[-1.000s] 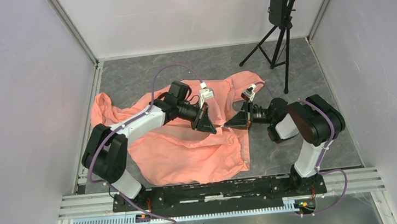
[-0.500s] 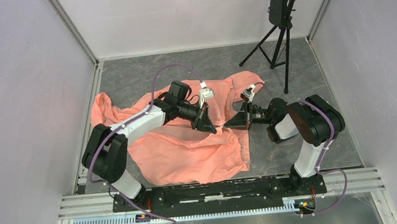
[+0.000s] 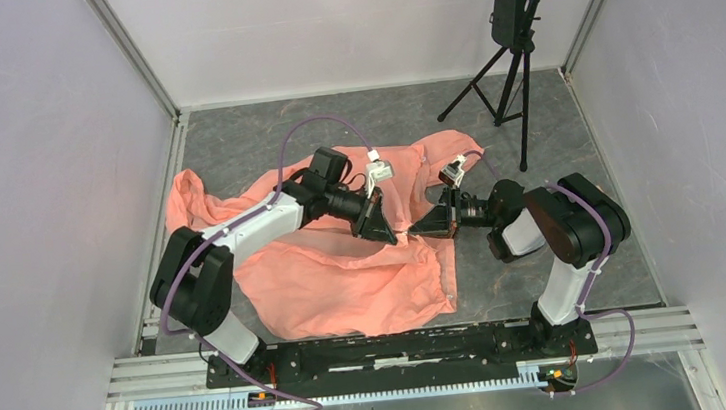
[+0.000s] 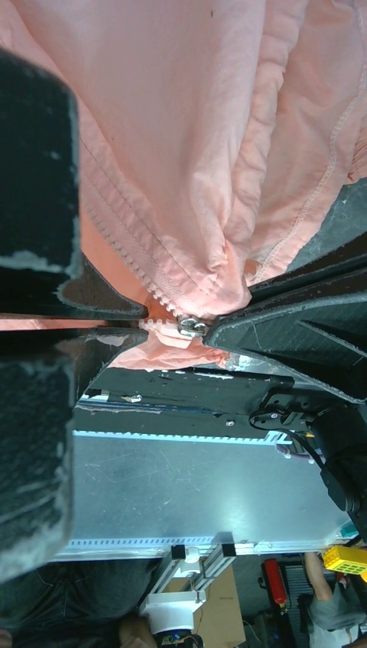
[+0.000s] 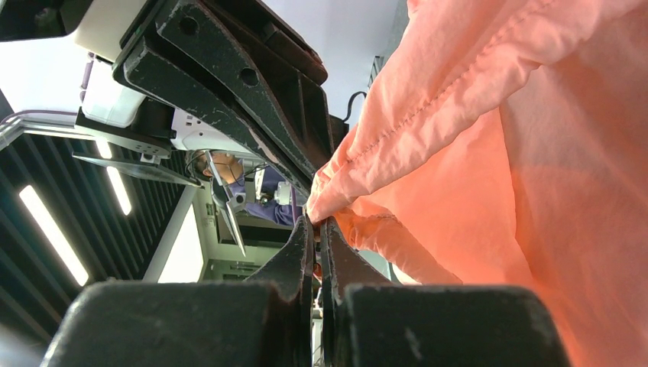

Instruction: Zip up the jacket

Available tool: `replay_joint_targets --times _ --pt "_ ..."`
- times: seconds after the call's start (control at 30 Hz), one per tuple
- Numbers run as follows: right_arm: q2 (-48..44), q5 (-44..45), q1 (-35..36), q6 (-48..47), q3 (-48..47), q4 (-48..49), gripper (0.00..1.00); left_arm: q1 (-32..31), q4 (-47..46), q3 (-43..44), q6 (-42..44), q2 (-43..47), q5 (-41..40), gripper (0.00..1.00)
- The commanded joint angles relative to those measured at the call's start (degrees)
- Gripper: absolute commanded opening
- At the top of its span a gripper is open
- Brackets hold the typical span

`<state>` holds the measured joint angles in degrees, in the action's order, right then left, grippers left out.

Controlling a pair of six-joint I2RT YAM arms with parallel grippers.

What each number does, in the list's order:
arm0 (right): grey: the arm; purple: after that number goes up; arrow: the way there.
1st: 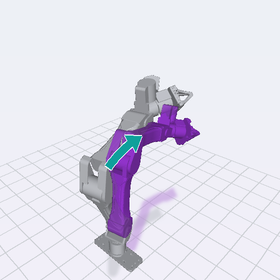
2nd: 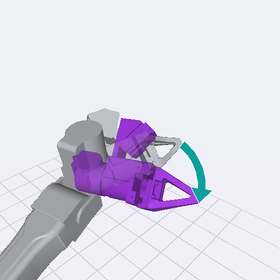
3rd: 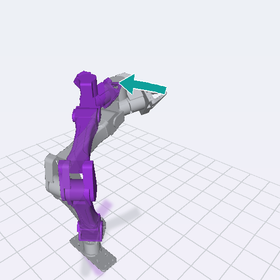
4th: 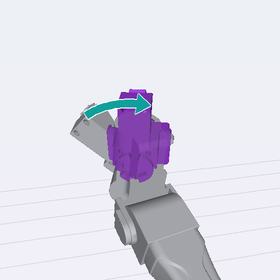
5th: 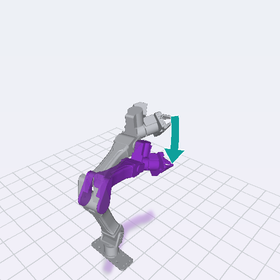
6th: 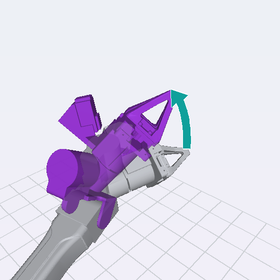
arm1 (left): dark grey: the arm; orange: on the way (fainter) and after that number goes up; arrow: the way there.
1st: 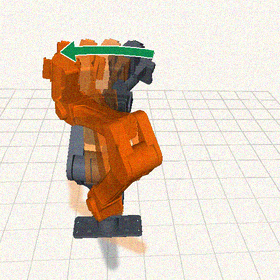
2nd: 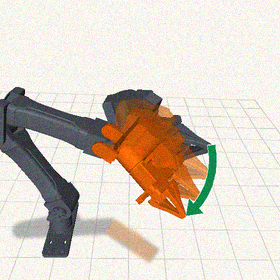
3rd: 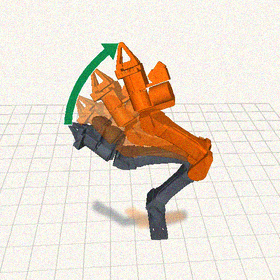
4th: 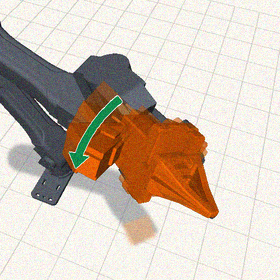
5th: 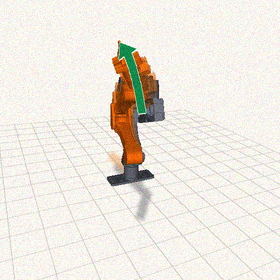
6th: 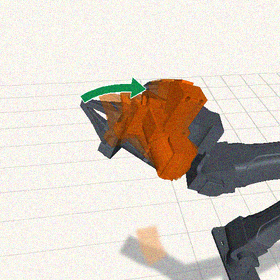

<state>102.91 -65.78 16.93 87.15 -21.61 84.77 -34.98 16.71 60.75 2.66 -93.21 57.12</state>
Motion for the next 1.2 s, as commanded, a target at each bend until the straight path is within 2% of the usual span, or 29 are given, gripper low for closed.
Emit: replay_joint_targets --times 0.0,0.5,0.67,0.8,0.93,1.17 --pt "-0.43 -1.15 0.55 -0.59 -0.72 27.15 0.0 -0.82 -0.29 2.71 1.09 0.04 0.73 0.02" --pt "-1.25 -1.45 1.36 -2.26 -0.72 25.09 0.0 -2.41 2.7 6.19 0.71 -1.52 -3.57 0.02" --pt "-1.64 -1.28 1.35 -1.91 -0.63 25.44 0.0 -4.77 2.8 8.09 0.31 -4.07 -4.47 0.02" --pt "-1.76 -1.15 1.34 -1.92 -0.54 25.68 0.0 -4.92 2.76 6.1 -0.53 -2.29 -10.28 0.02" --pt "-1.3 -0.89 1.31 -2.05 -0.63 25.67 0.0 -4.92 -0.06 3.76 -4.5 0.69 -13.63 0.03" --pt "-0.82 -0.65 1.35 -3.8 -0.54 23.51 0.01 -5.01 -9.35 1.81 -12.21 0.01 -14.0 0.02"
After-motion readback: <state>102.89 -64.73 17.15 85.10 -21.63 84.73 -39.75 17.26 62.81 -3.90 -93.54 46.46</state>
